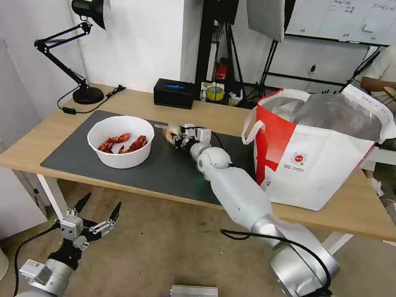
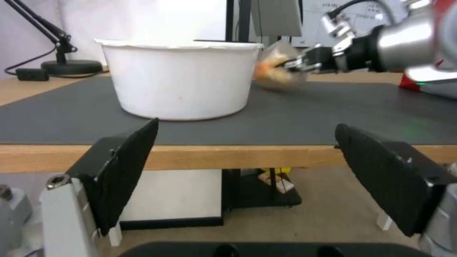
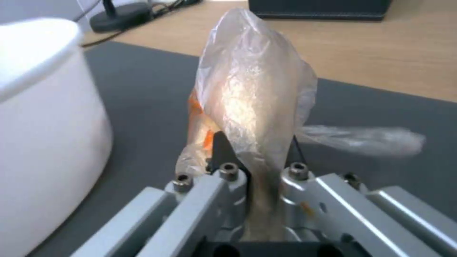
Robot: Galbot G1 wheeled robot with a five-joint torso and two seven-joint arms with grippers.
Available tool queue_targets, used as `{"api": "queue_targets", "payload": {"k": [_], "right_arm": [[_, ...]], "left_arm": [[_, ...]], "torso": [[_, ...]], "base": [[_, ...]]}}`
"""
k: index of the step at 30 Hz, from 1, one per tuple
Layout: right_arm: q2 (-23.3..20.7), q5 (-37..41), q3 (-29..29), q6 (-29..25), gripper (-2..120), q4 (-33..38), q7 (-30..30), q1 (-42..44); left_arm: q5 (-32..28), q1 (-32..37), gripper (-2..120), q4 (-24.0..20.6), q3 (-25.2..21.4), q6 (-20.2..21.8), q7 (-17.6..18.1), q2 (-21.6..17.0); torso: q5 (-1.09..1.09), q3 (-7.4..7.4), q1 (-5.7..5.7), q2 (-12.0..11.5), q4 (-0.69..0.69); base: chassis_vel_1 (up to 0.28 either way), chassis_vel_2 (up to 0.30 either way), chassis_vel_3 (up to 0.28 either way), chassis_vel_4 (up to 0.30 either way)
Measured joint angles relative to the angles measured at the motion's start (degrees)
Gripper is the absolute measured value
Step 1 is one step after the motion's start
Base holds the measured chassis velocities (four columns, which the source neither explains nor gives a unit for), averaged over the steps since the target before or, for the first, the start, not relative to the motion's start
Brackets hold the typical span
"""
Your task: Pick up the trash from the table and place it into the takeout bag.
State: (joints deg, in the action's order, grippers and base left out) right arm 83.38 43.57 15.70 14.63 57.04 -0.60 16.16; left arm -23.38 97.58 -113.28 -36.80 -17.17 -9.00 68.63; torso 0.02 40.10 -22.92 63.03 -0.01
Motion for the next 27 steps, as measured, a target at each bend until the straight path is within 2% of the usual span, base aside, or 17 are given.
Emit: {"api": "queue_targets", "payload": {"k": [1,3,4,6,9,10,12,17,19,20,23,25,27], "right_arm": [[-1.4,0.0,0.3,0.2,3,2.6,-0.9,1.0],[-1.4,0.0,0.3,0.2,3,2.6,-0.9,1.0],[-4.4,0.2,0.9,0.6,3,8.1,-2.8,3.0],[-5.8,0.3,1.0,0.8,3,10.6,-3.4,3.9],[-10.6,0.4,1.2,1.8,3,20.3,-6.3,7.4],[-10.6,0.4,1.2,1.8,3,20.3,-6.3,7.4],[-13.5,0.4,1.1,2.7,3,26.4,-8.5,9.7],[-16.4,0.5,0.7,3.3,3,32.2,-9.9,12.7],[-19.8,0.9,-1.1,3.9,3,39.0,-10.9,16.9],[-19.8,0.9,-1.1,3.9,3,39.0,-10.9,16.9],[-24.3,1.3,-4.1,4.1,3,46.7,-11.0,21.5],[-25.2,1.4,-4.6,4.1,3,47.9,-11.1,22.1],[-28.7,1.6,-7.8,4.1,3,53.2,-11.6,24.2]], "left_arm": [[-0.1,0.0,100,0.0,0.0,-0.1,0.0,0.0],[-0.1,0.0,100,0.0,0.0,-0.1,0.0,0.0],[-0.2,0.0,100,0.1,0.3,-0.1,0.1,0.0],[-0.2,0.0,100,0.1,0.6,-0.1,0.1,-0.1],[-0.1,-0.6,100,0.4,1.4,-0.1,0.1,-0.2],[-0.1,-0.6,100,0.4,1.4,-0.1,0.1,-0.2],[-0.1,-0.8,100,0.4,1.7,0.0,0.1,-0.5],[-0.1,-0.8,100,0.3,2.1,0.4,0.2,-1.1],[-0.3,-1.0,100,0.3,2.2,0.7,0.6,-1.7],[-0.3,-1.0,100,0.3,2.2,0.7,0.6,-1.7],[-0.5,-1.2,100,0.5,2.3,0.8,1.2,-2.0],[-0.6,-1.2,100,0.6,2.3,0.8,1.2,-2.0],[-0.6,-1.5,100,0.9,2.4,0.7,1.3,-2.0]], "torso": [[0.0,0.0,0.0,0.0,0.0],[0.0,0.0,0.0,0.0,0.0],[-0.01,0.0,0.0,0.0,0.0],[0.0,0.0,0.0,0.0,0.02],[0.0,0.0,0.0,0.0,0.0],[0.0,0.0,0.0,0.0,0.0],[-0.01,0.0,0.0,0.0,0.0],[0.0,-0.01,0.01,0.0,0.02],[0.0,0.0,0.0,0.0,0.02],[0.0,0.0,0.0,0.0,0.02],[0.01,-0.01,0.01,0.0,0.0],[0.01,0.0,0.0,0.0,0.01],[-0.01,-0.01,0.01,0.0,0.01]], "base": [[0.0,0.0,0.0,0.0],[0.0,0.0,0.0,0.0],[0.0,0.0,0.0,0.0],[0.0,0.0,0.0,0.0],[0.0,0.0,0.0,0.0],[0.0,0.0,0.0,0.0],[0.0,0.0,0.0,0.0],[0.0,0.0,0.0,0.0],[0.0,0.0,0.0,0.0],[0.0,0.0,0.0,0.0],[0.0,0.0,0.0,0.0],[0.0,0.0,0.0,0.0],[0.0,0.0,0.0,0.0]]}}
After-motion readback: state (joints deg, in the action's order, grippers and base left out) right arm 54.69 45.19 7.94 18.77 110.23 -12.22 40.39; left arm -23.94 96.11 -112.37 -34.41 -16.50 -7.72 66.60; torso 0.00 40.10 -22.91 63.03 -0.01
